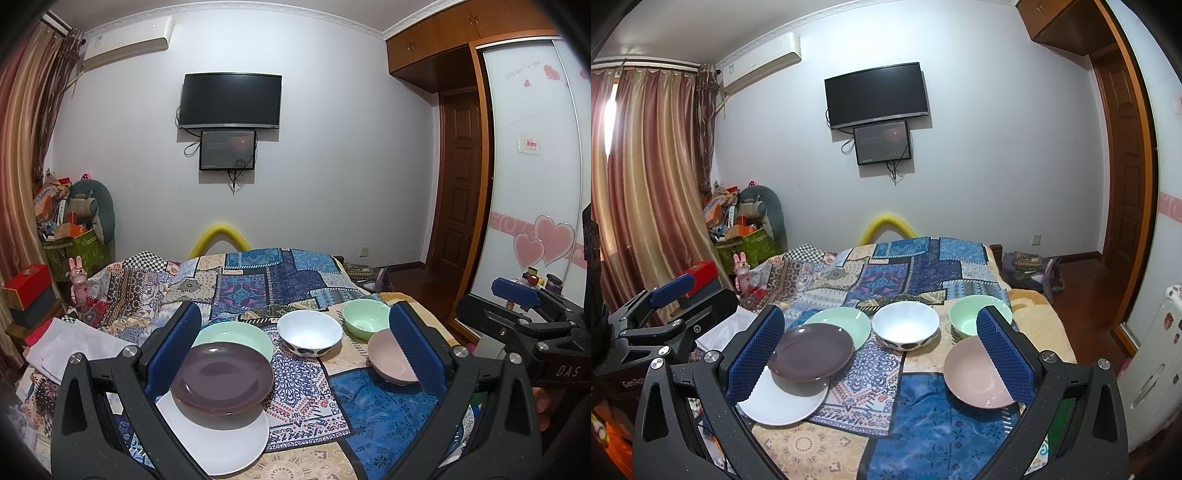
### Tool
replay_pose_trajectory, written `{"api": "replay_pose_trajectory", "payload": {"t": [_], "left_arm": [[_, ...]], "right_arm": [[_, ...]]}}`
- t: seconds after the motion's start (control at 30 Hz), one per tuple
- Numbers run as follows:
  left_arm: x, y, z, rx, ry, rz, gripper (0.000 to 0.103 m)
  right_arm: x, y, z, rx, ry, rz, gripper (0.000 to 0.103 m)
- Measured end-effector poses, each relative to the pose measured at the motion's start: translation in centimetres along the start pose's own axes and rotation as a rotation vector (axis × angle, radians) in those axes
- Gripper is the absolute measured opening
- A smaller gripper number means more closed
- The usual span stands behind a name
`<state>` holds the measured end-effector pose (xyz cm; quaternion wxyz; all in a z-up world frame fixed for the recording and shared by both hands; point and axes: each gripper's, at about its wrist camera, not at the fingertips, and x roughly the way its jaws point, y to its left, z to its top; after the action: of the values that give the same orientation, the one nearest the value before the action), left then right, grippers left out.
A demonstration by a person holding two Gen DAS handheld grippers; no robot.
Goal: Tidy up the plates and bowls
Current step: 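Close the left tool on the dark brown plate rim while the right tool grips it too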
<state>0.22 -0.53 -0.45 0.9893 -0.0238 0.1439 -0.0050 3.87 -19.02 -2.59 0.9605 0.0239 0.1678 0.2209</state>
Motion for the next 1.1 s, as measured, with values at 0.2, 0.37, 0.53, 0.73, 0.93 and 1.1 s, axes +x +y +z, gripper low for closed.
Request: {"api": "replay_pose_trajectory", "payload": {"t": [0.2, 0.37, 0.53, 0.73, 0.93, 1.1], "left_arm": [[0.4, 0.5, -0.2, -0.005, 0.004, 0.0, 0.103], [0.7, 1.2, -0.4, -0.001, 0.008, 0.005, 0.103], [1.6, 2.8, -0.9, 0.014, 0.031, 0.012, 0.103], [3.1, 5.7, -2.1, 0.001, 0.078, 0.019, 0.102], [6.1, 9.4, -4.1, -0.033, 0.189, 0.034, 0.083], [8.9, 12.7, -6.2, -0.074, 0.289, 0.023, 0.067]], "right_arm": [[0.5, -0.1, 0.3, -0.001, 0.01, 0.003, 0.103], [1.2, 0.0, 0.2, -0.004, 0.016, 0.01, 0.103], [2.5, 0.4, -0.2, 0.003, 0.032, 0.023, 0.103], [5.4, 1.1, -1.3, 0.01, 0.097, 0.04, 0.102], [8.7, 1.5, -2.8, 0.027, 0.186, 0.047, 0.091], [11.0, 2.0, -3.6, 0.034, 0.255, 0.04, 0.082]]}}
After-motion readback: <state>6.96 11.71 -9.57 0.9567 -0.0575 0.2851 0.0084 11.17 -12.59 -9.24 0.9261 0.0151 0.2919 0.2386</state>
